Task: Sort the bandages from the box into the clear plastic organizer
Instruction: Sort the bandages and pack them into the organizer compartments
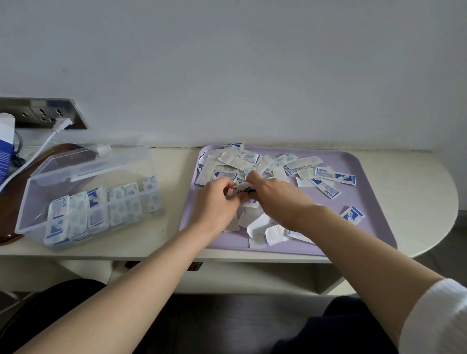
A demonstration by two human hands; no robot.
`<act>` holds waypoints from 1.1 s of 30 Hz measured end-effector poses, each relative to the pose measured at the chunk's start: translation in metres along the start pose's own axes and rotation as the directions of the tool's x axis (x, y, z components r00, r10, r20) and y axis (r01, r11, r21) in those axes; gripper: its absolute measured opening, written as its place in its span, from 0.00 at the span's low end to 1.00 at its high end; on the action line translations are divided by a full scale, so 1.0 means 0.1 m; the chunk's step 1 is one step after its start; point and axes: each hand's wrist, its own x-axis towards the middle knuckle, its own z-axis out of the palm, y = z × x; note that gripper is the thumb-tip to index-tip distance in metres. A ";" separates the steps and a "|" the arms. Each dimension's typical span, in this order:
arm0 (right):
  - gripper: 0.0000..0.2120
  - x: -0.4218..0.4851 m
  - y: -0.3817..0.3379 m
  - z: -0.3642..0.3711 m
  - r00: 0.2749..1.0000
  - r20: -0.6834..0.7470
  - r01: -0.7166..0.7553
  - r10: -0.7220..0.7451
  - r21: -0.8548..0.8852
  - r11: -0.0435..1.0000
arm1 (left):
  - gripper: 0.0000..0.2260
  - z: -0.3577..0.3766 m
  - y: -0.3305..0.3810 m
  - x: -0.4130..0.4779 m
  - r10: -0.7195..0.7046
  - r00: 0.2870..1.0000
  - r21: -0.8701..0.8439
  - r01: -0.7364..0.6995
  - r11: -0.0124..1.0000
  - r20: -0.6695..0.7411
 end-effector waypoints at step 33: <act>0.33 -0.10 -0.32 0.08 0.972 0.022 0.236 -0.235 -0.120 0.964 | 0.07 -0.24 -0.04 0.04 -0.331 0.939 -0.654 0.307 0.691 0.092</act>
